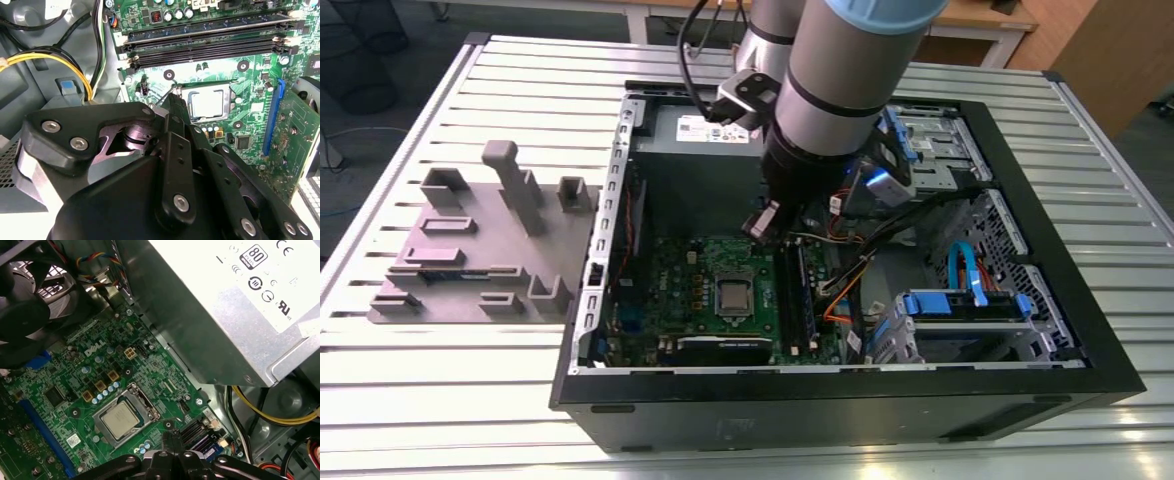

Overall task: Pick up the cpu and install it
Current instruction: 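Close the cpu cover, then install the first cpu locking lever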

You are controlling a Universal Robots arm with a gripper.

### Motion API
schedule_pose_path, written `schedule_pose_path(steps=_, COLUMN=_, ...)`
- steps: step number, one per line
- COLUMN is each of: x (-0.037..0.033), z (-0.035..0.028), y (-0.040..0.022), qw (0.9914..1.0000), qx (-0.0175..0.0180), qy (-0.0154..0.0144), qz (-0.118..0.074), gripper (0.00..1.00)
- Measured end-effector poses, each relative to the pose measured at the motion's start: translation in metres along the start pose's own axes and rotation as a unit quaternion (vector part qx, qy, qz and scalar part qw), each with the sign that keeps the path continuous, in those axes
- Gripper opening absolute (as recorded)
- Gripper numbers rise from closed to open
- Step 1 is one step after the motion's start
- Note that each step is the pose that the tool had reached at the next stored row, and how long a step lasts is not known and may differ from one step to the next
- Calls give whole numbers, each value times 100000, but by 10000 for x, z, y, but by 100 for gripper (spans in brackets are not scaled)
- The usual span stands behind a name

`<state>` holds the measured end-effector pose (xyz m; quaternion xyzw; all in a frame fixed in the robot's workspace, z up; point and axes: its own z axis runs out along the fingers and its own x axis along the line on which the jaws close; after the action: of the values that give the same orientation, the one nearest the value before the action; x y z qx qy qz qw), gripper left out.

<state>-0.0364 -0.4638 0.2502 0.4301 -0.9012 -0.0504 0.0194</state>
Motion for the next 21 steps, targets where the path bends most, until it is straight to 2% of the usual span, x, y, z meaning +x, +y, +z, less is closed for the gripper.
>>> schedule_pose_path(steps=11, x=-14, z=-1, y=-16, qw=100000, qx=-1, qy=-7, qz=3, gripper=10)
schedule_pose_path(steps=15, x=15, z=3, y=19, qw=100000, qx=-1, qy=-6, qz=0, gripper=10)
schedule_pose_path(steps=21, x=24, z=4, y=30, qw=100000, qx=0, qy=0, qz=-3, gripper=10)
